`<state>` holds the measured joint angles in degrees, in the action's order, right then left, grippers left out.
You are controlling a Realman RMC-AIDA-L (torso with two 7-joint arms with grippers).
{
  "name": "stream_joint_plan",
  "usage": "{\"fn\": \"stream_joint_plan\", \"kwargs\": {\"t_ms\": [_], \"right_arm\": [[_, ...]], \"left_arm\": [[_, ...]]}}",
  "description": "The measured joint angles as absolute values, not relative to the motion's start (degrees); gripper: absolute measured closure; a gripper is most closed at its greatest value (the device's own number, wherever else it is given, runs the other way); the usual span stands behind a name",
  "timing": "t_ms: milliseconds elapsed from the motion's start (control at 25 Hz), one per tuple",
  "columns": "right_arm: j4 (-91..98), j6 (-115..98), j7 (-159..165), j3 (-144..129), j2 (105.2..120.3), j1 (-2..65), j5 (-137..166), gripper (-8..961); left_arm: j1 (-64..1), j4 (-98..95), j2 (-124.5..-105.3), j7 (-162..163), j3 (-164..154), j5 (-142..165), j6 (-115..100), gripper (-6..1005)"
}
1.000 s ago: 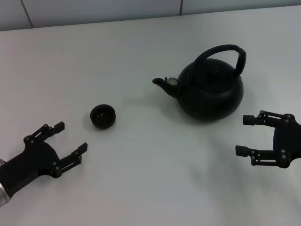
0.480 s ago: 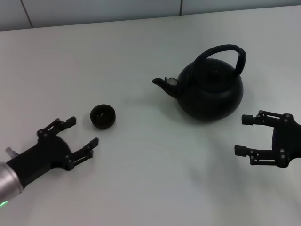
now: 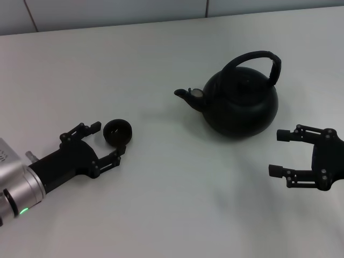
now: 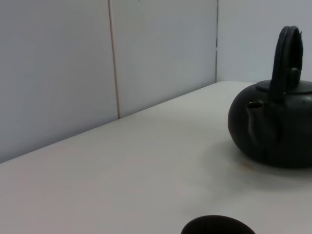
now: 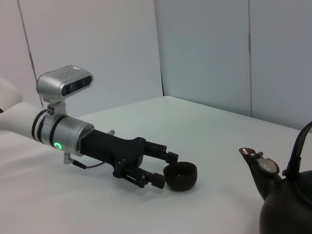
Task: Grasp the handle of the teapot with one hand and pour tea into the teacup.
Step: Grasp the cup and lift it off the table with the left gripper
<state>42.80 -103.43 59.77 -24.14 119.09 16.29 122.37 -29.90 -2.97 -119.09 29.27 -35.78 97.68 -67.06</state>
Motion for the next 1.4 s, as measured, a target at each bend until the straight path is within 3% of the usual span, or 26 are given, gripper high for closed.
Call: {"fn": "stream_joint_plan", "kwargs": {"t_ms": [1400], "right_arm": [[43.42,-104.00,59.76,-23.99,119.00,16.52,122.16,137]], "left_arm": [[-33.59,-0.28,-119.17,29.85,-35.24,97.78,-65.08,314]]}}
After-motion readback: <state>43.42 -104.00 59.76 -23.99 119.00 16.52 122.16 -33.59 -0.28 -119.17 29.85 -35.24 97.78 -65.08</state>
